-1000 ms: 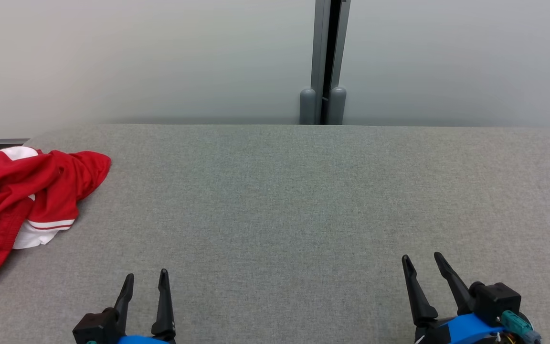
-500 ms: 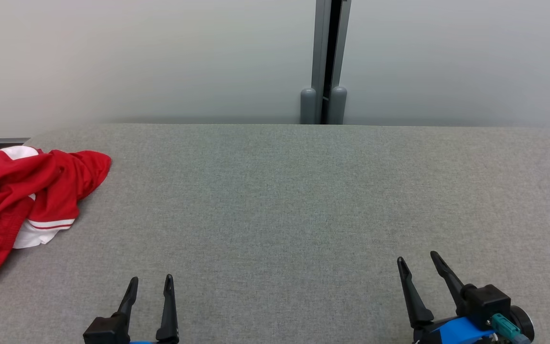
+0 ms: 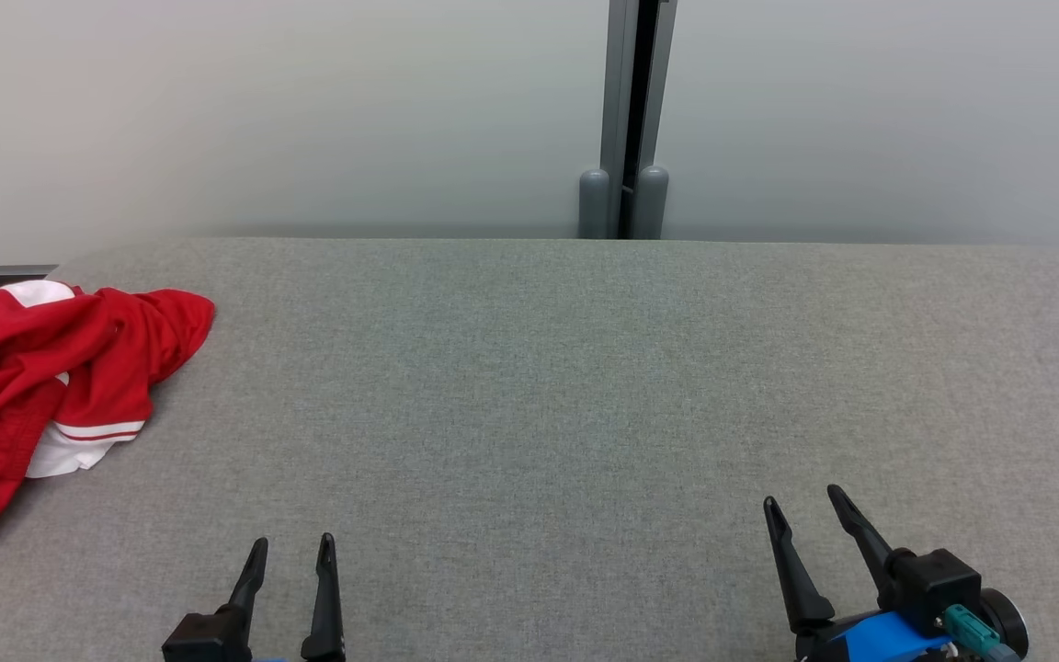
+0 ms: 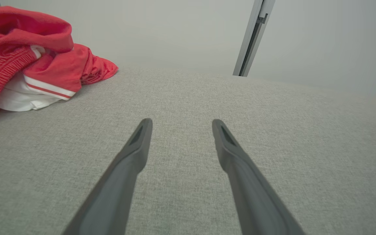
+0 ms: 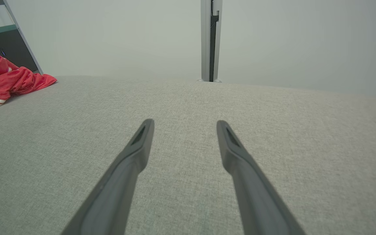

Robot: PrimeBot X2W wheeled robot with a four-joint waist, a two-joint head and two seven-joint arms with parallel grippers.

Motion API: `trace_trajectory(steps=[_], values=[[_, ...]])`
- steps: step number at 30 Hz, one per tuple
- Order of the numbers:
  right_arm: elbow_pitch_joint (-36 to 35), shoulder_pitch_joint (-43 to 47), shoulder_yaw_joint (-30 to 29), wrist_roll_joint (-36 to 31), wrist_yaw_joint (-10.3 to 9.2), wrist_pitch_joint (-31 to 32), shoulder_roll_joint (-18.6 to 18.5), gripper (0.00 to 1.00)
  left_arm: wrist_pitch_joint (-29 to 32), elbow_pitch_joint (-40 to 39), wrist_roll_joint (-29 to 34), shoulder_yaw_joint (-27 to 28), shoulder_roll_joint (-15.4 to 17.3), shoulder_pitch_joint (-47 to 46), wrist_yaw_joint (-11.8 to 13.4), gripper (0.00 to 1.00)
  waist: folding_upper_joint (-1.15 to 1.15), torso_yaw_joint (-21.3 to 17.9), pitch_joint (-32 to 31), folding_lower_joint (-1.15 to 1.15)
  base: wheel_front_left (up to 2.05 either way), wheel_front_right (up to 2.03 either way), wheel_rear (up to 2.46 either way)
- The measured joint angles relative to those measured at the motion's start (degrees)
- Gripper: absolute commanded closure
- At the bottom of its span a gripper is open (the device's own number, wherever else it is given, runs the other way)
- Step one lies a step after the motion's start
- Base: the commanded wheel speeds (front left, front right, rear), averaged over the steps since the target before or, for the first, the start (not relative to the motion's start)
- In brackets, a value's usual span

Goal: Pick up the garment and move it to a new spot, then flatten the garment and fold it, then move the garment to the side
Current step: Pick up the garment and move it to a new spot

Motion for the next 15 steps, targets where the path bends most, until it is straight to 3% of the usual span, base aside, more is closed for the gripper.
trace_trajectory(steps=[10, 15], values=[[0.0, 0.0, -0.2, 0.0, 0.0, 0.0, 0.0, 0.0, 0.0, 0.1, -0.1, -0.1, 0.0, 0.0, 0.3, 0.0, 0.0, 0.2, 0.1, 0.0, 0.0, 0.0, 0.0], [0.0, 0.4, -1.3, 0.0, 0.01, 0.0, 0.0, 0.0, 0.0, 0.1, -0.1, -0.5, 0.0, -0.3, 0.4, 0.0, 0.0, 2.2, -0.2, 0.0, 0.0, 0.0, 0.0]])
